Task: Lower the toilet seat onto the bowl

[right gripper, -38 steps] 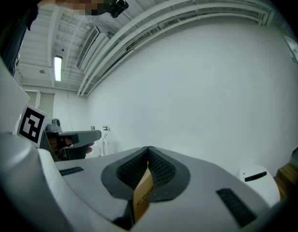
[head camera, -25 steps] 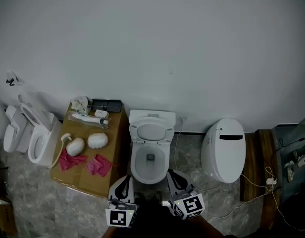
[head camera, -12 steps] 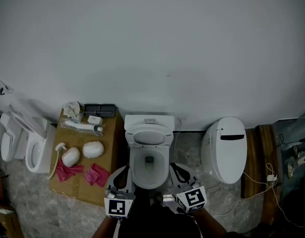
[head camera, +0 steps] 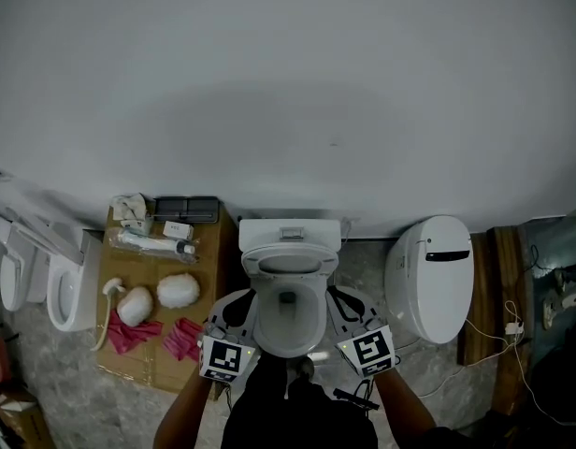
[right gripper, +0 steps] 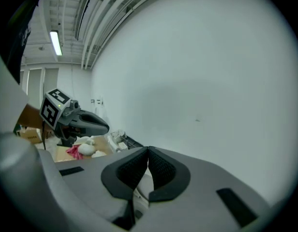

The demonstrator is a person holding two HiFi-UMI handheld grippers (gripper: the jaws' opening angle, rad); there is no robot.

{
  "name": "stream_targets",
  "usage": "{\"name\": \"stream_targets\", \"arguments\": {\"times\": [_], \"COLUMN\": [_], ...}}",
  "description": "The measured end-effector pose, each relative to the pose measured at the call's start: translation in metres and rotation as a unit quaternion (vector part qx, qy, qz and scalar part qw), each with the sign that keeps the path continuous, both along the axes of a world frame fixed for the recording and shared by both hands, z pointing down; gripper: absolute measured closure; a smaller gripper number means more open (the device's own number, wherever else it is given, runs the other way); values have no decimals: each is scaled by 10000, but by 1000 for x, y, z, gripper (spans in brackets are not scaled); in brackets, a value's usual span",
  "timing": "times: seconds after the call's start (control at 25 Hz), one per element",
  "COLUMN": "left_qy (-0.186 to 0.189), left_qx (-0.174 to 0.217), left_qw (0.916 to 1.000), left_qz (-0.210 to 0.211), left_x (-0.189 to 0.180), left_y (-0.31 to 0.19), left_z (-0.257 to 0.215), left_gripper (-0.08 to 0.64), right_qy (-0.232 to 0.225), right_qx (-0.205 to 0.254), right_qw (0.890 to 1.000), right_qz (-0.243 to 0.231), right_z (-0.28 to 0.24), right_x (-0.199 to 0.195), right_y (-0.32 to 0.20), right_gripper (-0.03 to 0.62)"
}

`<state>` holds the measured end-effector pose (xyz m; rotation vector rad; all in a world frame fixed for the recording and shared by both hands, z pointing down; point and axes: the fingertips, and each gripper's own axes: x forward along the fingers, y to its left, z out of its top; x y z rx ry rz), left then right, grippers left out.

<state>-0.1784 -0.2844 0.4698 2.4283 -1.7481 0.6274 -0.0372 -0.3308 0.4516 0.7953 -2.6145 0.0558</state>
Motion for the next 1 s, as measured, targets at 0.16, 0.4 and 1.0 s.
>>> {"name": "stream_targets", "arguments": {"times": [0.16,0.4,1.0], "left_qy": [-353,-609,-1568], "left_qx": [-569,-945,-1847], "left_qw": [9945,9835,9381], "left_qz": [803,1417,2474], "left_x": [-4,-7,-13], "left_y": [-26,-65,-118], "left_z": [36,76,188], "left_gripper": [551,549,439], "right_qy": [801,1881,3442], "right_qx": [-191,-557,-595], "right_qw": [9954,9747,9182], "right_qz": [-482,-1071,-1868], "right_z": [36,88,212], "right_x": [-17,-30,-54], "right_y": [-23,-48,-101], "right_gripper": [568,566,497]}}
